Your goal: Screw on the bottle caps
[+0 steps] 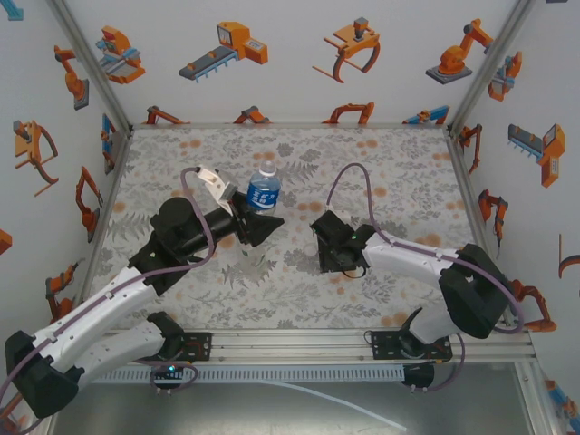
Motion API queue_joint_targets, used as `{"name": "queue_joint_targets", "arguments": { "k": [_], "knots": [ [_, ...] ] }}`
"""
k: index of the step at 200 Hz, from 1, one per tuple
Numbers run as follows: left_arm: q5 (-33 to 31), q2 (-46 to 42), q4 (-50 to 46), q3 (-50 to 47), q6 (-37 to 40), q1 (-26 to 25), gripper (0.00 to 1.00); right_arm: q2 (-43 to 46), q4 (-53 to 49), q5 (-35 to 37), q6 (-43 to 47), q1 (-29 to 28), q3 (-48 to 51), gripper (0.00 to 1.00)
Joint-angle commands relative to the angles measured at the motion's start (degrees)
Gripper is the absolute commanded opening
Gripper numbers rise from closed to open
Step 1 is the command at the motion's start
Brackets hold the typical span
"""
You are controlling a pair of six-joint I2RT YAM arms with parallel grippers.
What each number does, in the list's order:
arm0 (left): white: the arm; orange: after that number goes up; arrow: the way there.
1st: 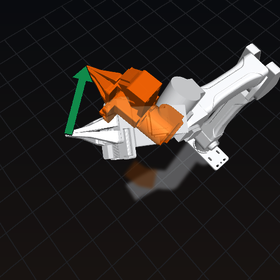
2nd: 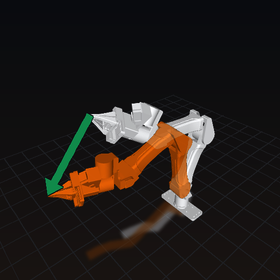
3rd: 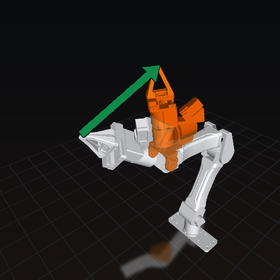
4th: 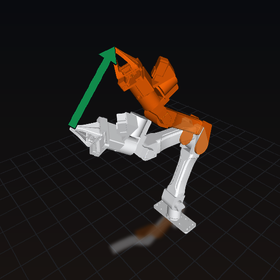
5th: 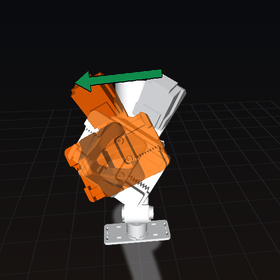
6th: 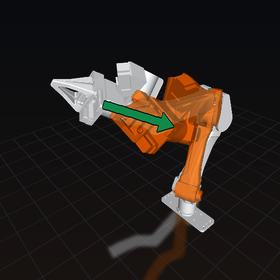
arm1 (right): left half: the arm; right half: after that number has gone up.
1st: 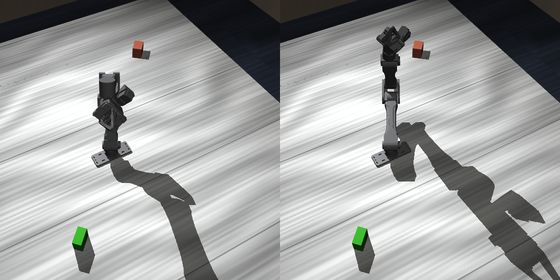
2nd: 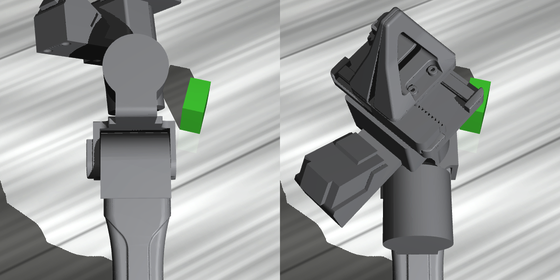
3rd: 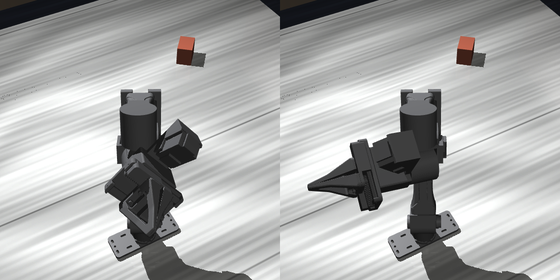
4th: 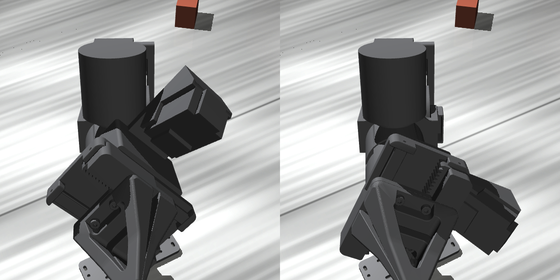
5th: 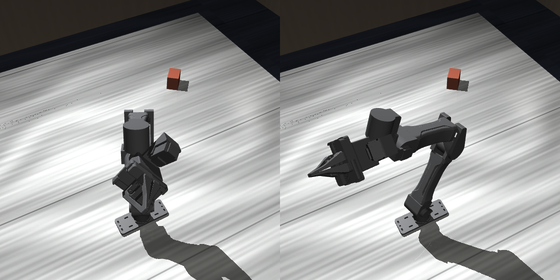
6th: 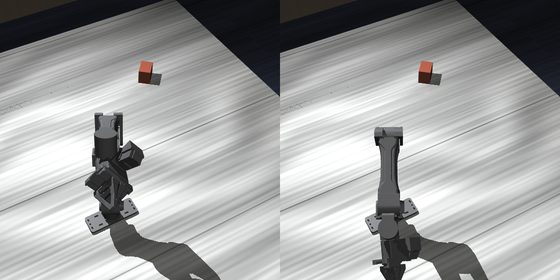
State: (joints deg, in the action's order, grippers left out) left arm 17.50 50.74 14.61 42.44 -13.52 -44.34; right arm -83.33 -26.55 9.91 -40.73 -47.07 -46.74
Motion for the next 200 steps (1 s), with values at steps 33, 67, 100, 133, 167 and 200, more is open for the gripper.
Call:
{"name": "queue_joint_targets", "arguments": {
  "k": [33,67,100,133,167,200],
  "knots": [
    [-0.76,-0.20,0.42,1.97,-0.63,-0.32,0.07,-0.29,0.09,-0.15,-2.16,-0.30,0.16,0.46],
    [-0.97,-0.38,-0.01,1.86,-0.63,-0.33,0.07,-1.03,0.23,0.13,-2.16,-0.30,0.60,0.46],
    [-1.03,-0.52,-0.55,2.00,-0.53,-0.33,0.06,-1.65,0.53,0.02,-2.23,-0.30,1.19,0.46],
    [-1.09,-0.52,-0.82,1.86,-0.72,-0.34,0.07,-2.06,1.03,-0.16,-2.42,-0.30,1.82,0.46],
    [-1.14,-0.54,-0.90,1.69,-1.03,-0.36,0.07,-2.45,2.11,-0.51,-2.78,-0.30,2.78,0.46],
    [-1.48,-0.80,-1.34,1.77,-1.05,-0.36,0.07,-1.22,0.39,0.01,-2.47,-0.30,1.36,0.46]
  ]
}}
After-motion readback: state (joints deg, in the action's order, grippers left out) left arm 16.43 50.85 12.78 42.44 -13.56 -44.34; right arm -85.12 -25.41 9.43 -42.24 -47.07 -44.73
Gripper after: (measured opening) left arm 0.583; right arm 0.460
